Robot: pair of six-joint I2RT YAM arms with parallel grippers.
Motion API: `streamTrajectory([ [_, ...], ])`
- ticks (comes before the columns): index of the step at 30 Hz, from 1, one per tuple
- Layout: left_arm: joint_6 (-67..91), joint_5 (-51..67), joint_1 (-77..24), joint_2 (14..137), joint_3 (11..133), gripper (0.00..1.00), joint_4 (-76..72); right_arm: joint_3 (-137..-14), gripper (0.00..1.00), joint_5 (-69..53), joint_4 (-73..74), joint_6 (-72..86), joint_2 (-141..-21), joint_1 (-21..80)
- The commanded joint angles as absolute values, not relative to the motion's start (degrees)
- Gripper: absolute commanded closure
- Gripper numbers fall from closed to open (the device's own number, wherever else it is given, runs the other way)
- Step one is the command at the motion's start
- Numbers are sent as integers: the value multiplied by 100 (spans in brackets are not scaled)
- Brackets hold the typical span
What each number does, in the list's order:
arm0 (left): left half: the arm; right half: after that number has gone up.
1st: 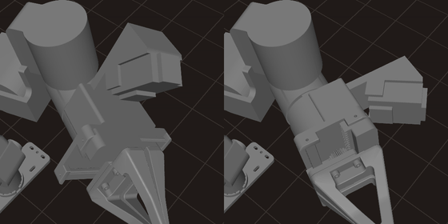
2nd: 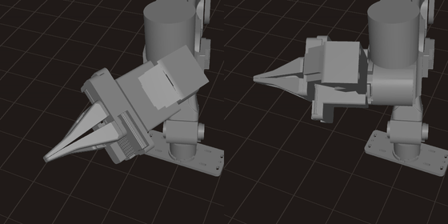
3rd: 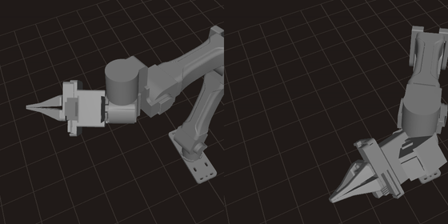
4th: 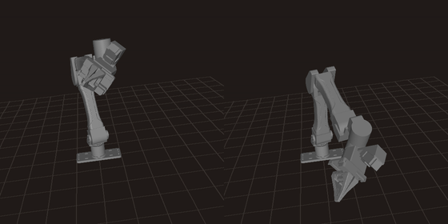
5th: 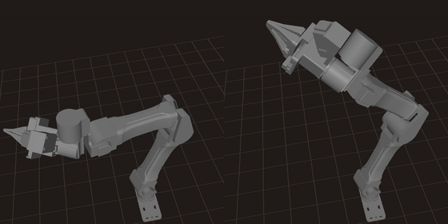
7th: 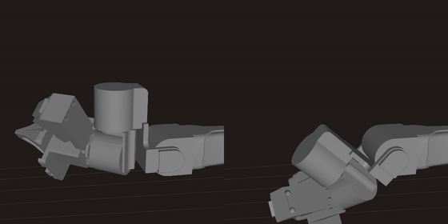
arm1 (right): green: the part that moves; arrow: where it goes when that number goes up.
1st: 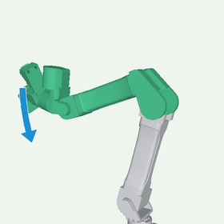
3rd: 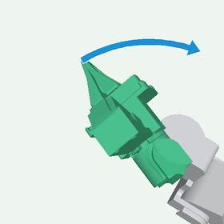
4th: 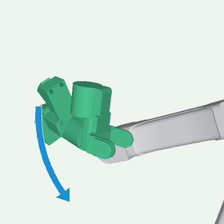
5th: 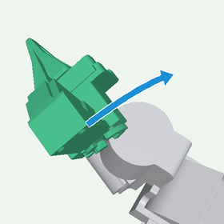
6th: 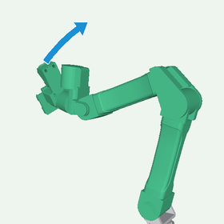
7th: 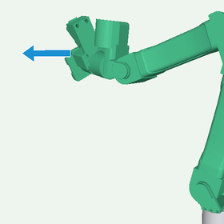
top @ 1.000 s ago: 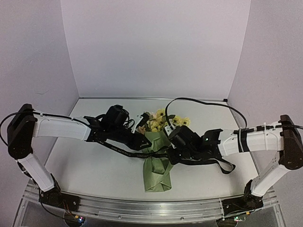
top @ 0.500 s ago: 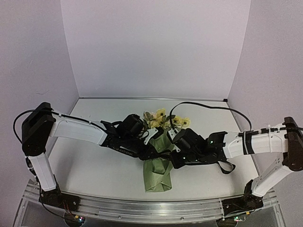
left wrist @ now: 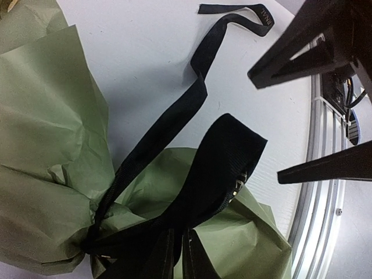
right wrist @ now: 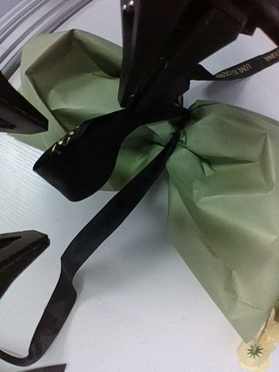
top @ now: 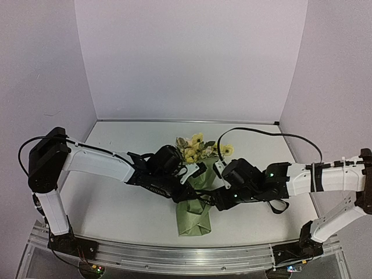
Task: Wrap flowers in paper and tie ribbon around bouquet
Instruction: Pass from the right arm to the left
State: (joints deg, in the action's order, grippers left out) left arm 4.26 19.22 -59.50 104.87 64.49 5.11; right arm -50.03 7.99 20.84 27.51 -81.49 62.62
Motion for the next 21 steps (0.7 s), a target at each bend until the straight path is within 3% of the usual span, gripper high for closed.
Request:
streamTrajectory([
  [1,124,1828,-6044,10495,6697,92,629,-4731,25,959,2545,2999,-7603,6046],
  [3,41,1787,-6083,10482,6706,92,676,-4600,15,1015,2697,3097,-7409,5921],
  [6,-79,1692,-6138,10474,6737,92,716,-4496,15,1315,3207,3457,-7154,5630],
  [16,-235,1607,-6170,10512,6886,92,825,-3848,22,2975,5019,4712,-6361,4537],
  [21,-250,1624,-6178,10492,6845,92,839,-3384,24,2899,5176,4945,-5969,3699],
])
